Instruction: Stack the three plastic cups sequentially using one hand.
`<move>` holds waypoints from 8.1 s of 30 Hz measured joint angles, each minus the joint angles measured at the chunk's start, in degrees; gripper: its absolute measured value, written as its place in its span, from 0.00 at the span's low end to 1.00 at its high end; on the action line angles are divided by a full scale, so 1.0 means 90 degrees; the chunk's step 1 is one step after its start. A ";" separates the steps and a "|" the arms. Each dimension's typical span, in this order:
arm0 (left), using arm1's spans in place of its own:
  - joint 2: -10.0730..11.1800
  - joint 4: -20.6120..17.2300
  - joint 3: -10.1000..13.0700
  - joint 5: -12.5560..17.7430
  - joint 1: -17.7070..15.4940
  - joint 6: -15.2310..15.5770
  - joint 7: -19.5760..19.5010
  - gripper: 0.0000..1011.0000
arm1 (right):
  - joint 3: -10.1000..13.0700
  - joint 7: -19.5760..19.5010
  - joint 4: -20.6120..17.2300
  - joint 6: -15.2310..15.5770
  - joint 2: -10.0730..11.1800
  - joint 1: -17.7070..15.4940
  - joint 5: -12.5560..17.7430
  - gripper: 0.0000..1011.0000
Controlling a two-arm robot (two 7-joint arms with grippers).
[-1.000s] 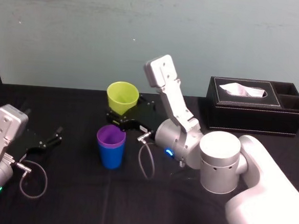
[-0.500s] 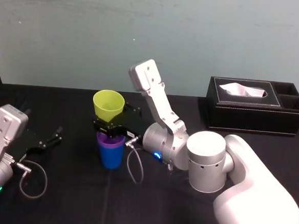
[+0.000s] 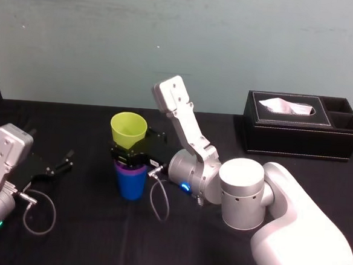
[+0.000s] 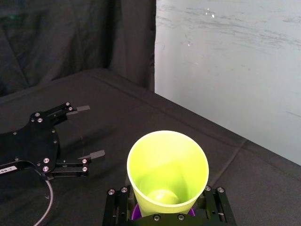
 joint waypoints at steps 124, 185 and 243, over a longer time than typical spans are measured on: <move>0.0000 0.0000 0.0000 0.0000 0.0000 0.0000 0.0000 0.99 | 0.1244 -0.1530 -0.1073 -0.0329 0.0078 -0.1401 -0.0265 0.99; 0.0000 0.0000 0.0000 0.0000 0.0000 0.0000 0.0000 0.99 | 0.1382 -0.1459 -0.0984 -0.0388 0.0057 -0.1487 -0.0359 0.99; 0.0000 0.0000 0.0000 0.0001 0.0000 0.0000 0.0000 0.99 | 0.1382 -0.1461 -0.0984 -0.0389 0.0058 -0.1487 -0.0359 0.99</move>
